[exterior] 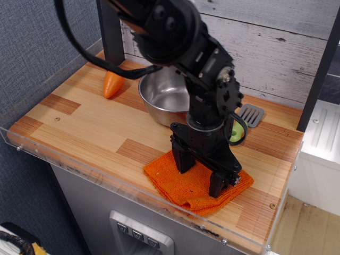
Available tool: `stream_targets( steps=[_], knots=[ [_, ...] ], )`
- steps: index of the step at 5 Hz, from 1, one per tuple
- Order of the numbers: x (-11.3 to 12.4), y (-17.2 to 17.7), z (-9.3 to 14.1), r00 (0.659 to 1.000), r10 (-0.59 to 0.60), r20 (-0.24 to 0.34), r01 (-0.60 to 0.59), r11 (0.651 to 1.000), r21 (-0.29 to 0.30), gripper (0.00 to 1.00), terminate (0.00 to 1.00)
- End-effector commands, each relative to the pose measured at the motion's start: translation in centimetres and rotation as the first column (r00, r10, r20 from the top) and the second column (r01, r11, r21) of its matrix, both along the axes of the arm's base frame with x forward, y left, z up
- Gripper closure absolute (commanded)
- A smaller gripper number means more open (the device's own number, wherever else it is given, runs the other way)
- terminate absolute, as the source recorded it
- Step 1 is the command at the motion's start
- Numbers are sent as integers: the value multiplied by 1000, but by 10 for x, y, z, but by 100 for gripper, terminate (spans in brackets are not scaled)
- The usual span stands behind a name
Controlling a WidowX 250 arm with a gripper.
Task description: Place the orange towel in front of the carrot
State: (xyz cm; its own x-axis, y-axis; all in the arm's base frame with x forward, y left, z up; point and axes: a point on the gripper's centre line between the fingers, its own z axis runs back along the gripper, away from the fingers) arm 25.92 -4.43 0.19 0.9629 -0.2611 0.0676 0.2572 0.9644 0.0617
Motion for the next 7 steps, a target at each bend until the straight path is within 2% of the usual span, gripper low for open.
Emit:
stream_targets(
  steps=[1,3,5,6,7],
  knots=[
    [-19,44,-7,994,94,-55,-93,996,13,0,0],
    [-38,97,-11,969,235,-74,-233,972,25,0,0],
    [-40,166,-16,915,391,-100,-390,920,31,0,0],
    [-35,186,-20,903,414,-114,-413,910,28,0,0],
    [-28,196,-21,907,405,-116,-405,914,25,0,0]
  ],
)
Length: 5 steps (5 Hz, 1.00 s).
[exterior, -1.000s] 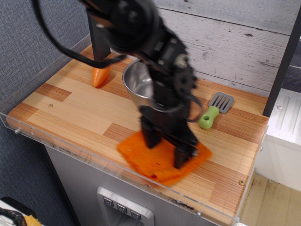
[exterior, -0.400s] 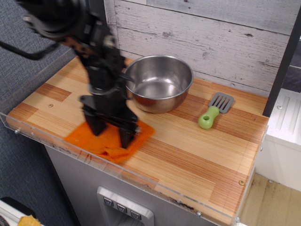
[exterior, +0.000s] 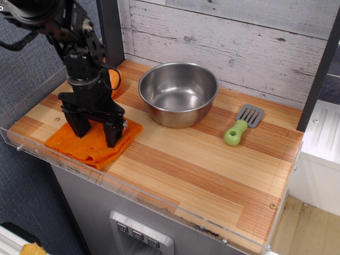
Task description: Place the orange towel in front of the carrot
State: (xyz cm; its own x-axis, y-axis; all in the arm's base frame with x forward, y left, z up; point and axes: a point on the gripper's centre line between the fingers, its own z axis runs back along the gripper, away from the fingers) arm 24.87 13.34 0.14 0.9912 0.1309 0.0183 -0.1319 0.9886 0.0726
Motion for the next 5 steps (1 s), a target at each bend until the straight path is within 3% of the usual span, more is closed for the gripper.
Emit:
stream_targets(
  steps=[1,3,5],
  knots=[
    [-9,16,-19,998,-7,-63,6,1000,-21,0,0],
    [-12,3,-4,999,-13,-31,13,1000,-15,0,0],
    [6,30,70,989,37,140,-44,998,47,0,0]
  ],
)
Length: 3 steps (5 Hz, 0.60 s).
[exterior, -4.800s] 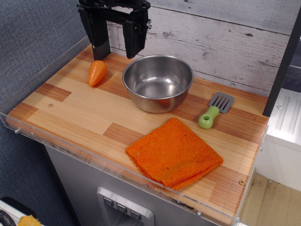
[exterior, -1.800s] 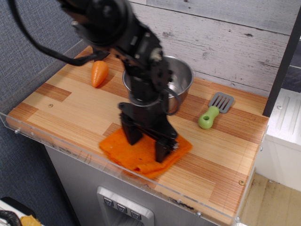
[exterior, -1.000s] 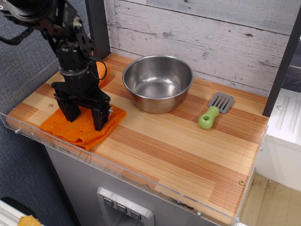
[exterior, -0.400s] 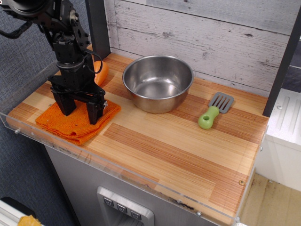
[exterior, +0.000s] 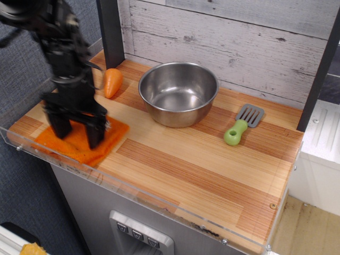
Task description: Place the orange towel in front of the carrot
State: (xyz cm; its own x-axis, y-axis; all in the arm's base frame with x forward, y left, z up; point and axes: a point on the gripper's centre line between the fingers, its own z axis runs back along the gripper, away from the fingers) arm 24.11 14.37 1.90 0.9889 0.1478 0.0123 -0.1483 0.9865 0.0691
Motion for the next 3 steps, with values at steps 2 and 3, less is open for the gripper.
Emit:
stream_targets(
  steps=[2,3],
  knots=[
    [22,11,102,972,5,235,-18,998,52,0,0],
    [26,-15,120,971,-23,239,18,1000,22,0,0]
  ],
)
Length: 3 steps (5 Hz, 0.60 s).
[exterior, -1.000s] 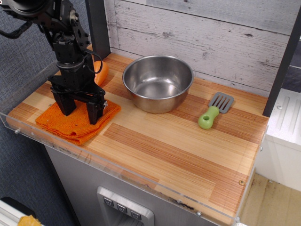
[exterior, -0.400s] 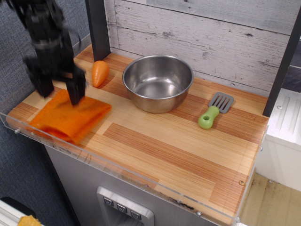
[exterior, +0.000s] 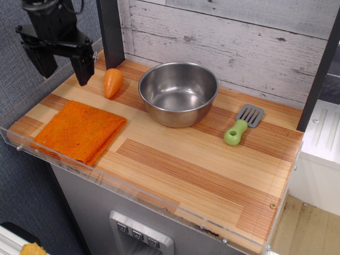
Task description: Place the orange towel in front of the carrot
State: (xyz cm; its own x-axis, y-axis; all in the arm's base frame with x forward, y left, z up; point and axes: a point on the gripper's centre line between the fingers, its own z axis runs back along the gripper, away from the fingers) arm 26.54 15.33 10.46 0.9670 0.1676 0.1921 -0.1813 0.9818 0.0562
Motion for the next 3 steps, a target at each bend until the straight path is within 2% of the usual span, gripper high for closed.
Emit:
stream_targets(
  steps=[1,2,3],
  knots=[
    [-9,-53,46,998,-43,38,45,998,-42,0,0],
    [-7,-75,60,991,-125,43,127,991,-44,0,0],
    [-4,-82,67,986,-161,42,161,987,-3,0,0]
  ],
)
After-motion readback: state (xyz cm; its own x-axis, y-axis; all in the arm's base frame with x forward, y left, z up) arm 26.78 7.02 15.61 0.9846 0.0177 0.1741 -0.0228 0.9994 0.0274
